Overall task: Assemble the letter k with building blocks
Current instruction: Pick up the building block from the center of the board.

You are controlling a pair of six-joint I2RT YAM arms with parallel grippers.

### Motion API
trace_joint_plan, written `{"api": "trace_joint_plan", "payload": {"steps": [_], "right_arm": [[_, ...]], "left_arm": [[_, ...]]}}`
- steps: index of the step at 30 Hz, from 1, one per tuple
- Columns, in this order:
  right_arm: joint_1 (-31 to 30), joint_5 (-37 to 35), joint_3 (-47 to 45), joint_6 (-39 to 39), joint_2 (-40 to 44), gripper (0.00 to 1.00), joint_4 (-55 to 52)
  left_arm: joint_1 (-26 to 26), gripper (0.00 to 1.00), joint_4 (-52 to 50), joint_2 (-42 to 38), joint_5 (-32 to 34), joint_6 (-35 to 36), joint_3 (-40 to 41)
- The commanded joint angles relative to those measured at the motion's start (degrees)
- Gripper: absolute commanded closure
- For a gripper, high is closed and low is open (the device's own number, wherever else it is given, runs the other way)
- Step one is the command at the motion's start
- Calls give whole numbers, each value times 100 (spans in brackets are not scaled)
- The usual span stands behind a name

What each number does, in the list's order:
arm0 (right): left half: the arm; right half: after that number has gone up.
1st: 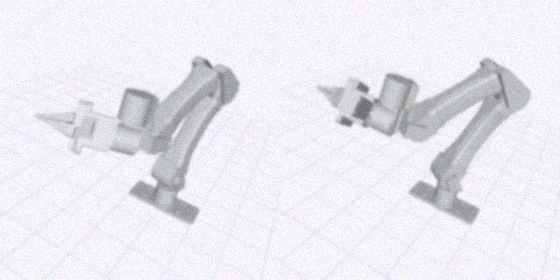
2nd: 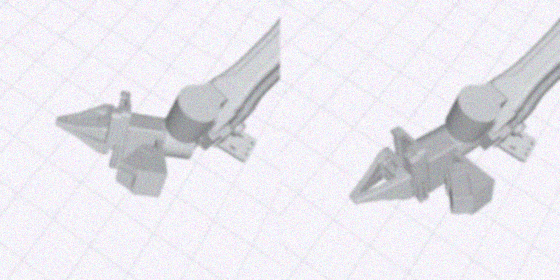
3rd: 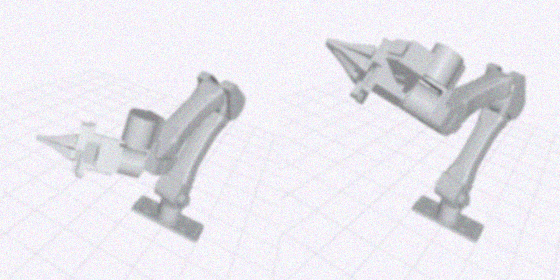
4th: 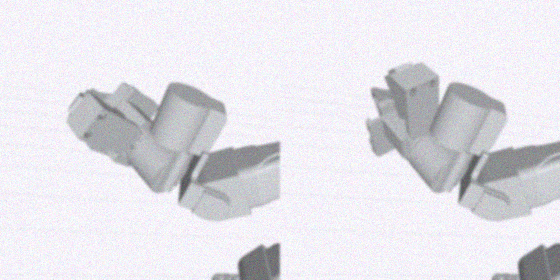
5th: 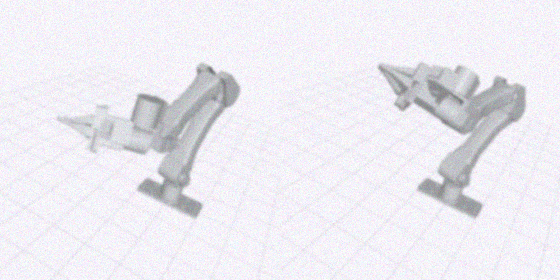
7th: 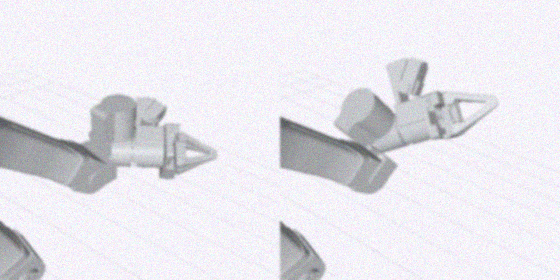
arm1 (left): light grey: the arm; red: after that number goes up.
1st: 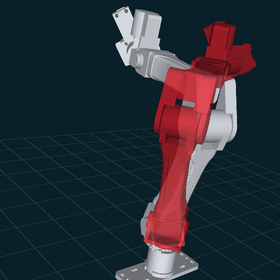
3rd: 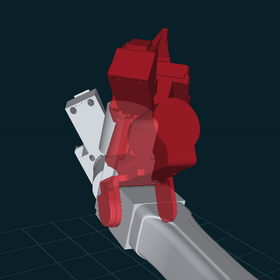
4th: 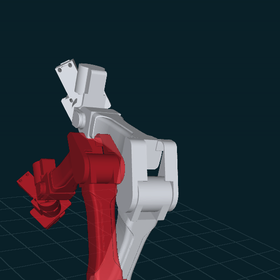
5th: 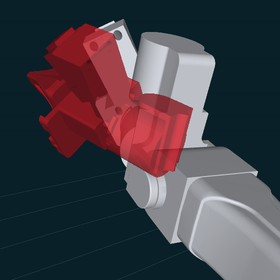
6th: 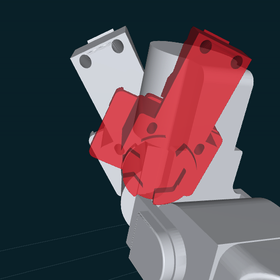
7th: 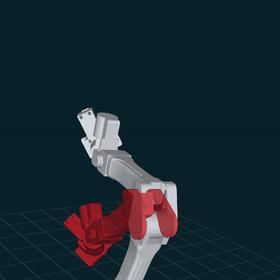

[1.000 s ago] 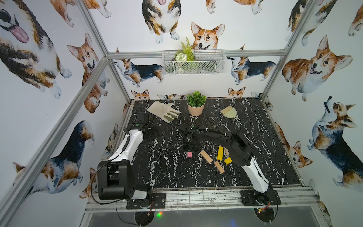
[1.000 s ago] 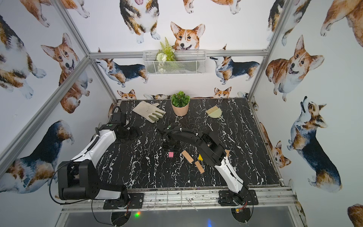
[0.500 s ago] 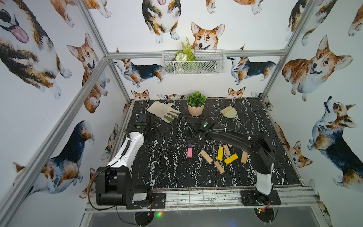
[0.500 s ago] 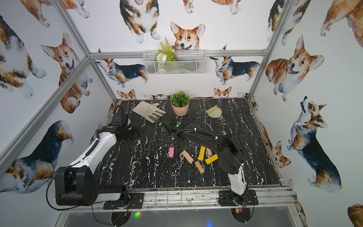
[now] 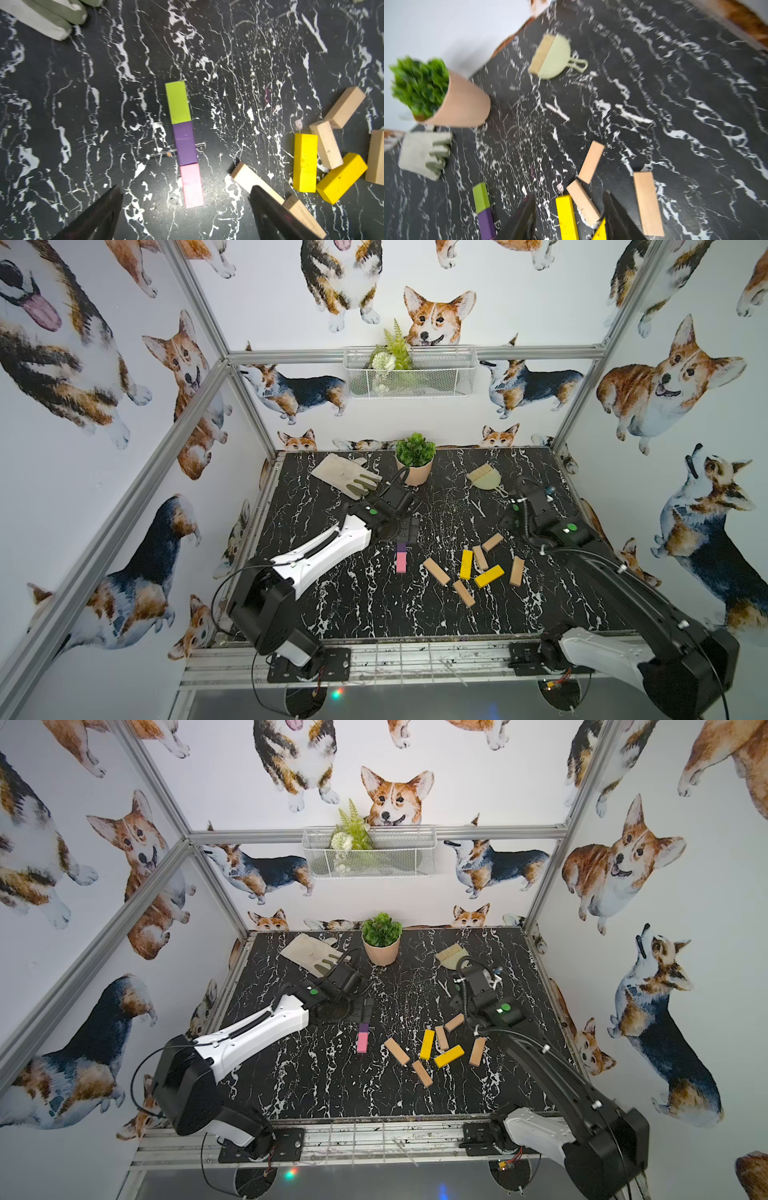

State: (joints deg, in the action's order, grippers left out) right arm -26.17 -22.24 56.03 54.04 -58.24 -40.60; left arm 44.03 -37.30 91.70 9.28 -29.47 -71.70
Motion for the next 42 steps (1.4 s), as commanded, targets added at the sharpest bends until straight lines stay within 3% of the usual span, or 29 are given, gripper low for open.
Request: {"api": "trace_joint_plan", "payload": {"steps": [1, 5, 14, 33, 42], "right_arm": [[465, -197, -241, -89, 694, 46, -141], [853, -19, -312, -265, 1109, 47, -481], [939, 114, -397, -266, 1214, 46, -746], [949, 164, -514, -218, 1332, 46, -862], [950, 203, -543, -137, 1314, 46, -860]], "left_arm": [[446, 4, -58, 608, 248, -119, -430], [932, 4, -218, 1611, 196, 73, -1306], [1652, 10, -945, 3341, 127, 3, -3310], [2038, 23, -1244, 4135, 223, -676, -3718], [2031, 43, -1473, 4447, 242, -621, -4050]]}}
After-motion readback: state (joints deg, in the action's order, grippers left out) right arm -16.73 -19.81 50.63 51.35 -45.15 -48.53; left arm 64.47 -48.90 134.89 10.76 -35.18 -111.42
